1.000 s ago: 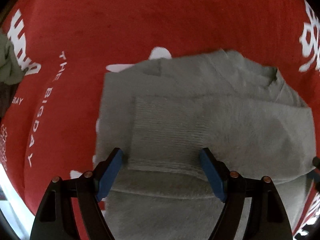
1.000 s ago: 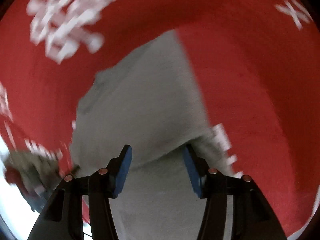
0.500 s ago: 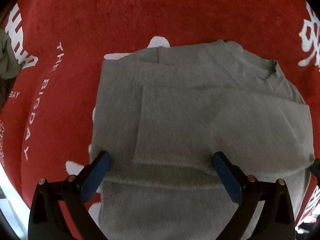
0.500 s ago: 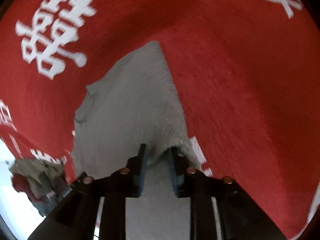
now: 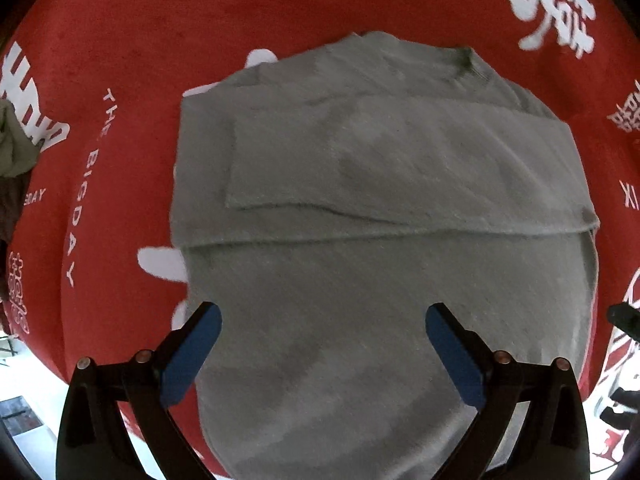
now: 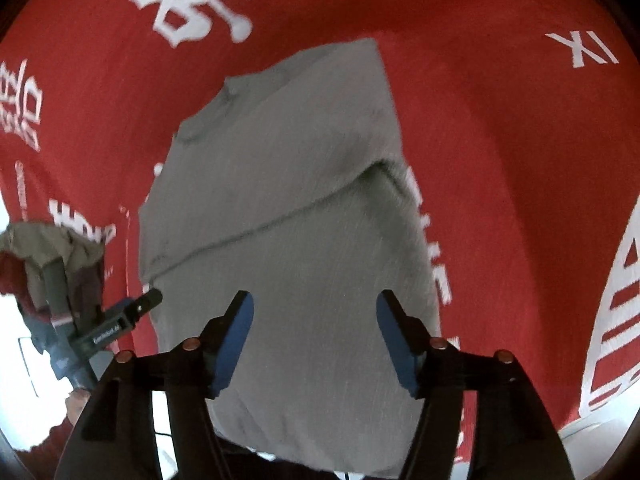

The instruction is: Fold small clothes

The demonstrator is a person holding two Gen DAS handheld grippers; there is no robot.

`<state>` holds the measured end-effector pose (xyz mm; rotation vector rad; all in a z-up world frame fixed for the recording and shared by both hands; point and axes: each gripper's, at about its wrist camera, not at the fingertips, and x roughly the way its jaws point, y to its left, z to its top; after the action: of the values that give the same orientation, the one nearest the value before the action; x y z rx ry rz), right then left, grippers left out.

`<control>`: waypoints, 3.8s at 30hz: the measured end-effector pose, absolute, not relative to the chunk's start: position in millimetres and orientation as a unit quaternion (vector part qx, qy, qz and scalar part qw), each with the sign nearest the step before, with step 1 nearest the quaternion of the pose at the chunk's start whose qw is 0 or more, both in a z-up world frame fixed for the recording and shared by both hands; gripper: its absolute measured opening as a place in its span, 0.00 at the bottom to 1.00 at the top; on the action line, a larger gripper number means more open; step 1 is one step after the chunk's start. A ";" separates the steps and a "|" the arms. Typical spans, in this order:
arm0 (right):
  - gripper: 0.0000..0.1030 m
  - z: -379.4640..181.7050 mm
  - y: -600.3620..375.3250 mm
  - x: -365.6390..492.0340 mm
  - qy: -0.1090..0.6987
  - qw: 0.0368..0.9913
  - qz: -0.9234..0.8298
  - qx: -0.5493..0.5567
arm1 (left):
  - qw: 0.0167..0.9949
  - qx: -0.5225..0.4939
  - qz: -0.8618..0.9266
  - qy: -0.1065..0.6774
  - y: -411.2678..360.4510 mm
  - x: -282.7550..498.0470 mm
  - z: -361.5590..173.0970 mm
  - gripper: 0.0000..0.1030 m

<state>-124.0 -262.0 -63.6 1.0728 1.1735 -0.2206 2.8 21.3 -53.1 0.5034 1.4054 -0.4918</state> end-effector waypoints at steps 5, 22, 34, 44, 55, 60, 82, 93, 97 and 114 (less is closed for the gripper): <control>0.69 -62.1 -255.2 -127.0 0.538 0.700 -0.073 0.464 | 0.701 0.236 -0.220 0.637 8.2 -24.7 -48.2 1.00; 0.69 -76.4 -240.4 -156.5 0.555 0.701 0.005 0.448 | 0.683 0.208 -0.172 0.679 50.6 -88.0 -50.3 1.00; 0.69 -77.0 -167.7 -182.5 0.574 0.689 -0.013 0.442 | 0.692 0.182 -0.201 0.669 142.8 -95.6 -51.3 1.00; 0.69 -86.2 -128.5 -238.3 0.573 0.682 -0.060 0.451 | 0.658 0.146 -0.270 0.688 216.1 -113.2 -77.3 1.00; 0.69 -135.3 -140.9 -278.9 0.587 0.663 -0.060 0.460 | 0.632 0.082 -0.315 0.704 229.2 -120.8 -117.2 1.00; 0.72 -149.8 -143.9 -276.3 0.574 0.656 -0.027 0.489 | 0.634 0.067 -0.329 0.696 233.6 -123.5 -117.2 1.00; 0.71 -176.5 -129.0 -268.7 0.501 0.611 0.090 0.606 | 0.599 0.039 -0.398 0.694 206.1 -141.9 -107.8 0.98; 0.12 -160.5 -121.9 -275.9 0.471 0.593 0.055 0.650 | 0.595 0.052 -0.357 0.718 228.0 -122.7 -109.3 0.11; 0.12 -144.4 -123.1 -278.2 0.439 0.593 0.060 0.672 | 0.594 0.021 -0.387 0.705 227.9 -122.3 -85.9 0.11; 0.11 -58.2 -228.1 -194.5 0.239 0.640 0.116 0.721 | 0.673 -0.113 -0.397 0.614 183.8 -1.5 12.1 0.11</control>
<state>-194.5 -228.1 -58.2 1.6433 0.5459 0.2641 -1.5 183.8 12.1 -0.2536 1.3811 -0.8933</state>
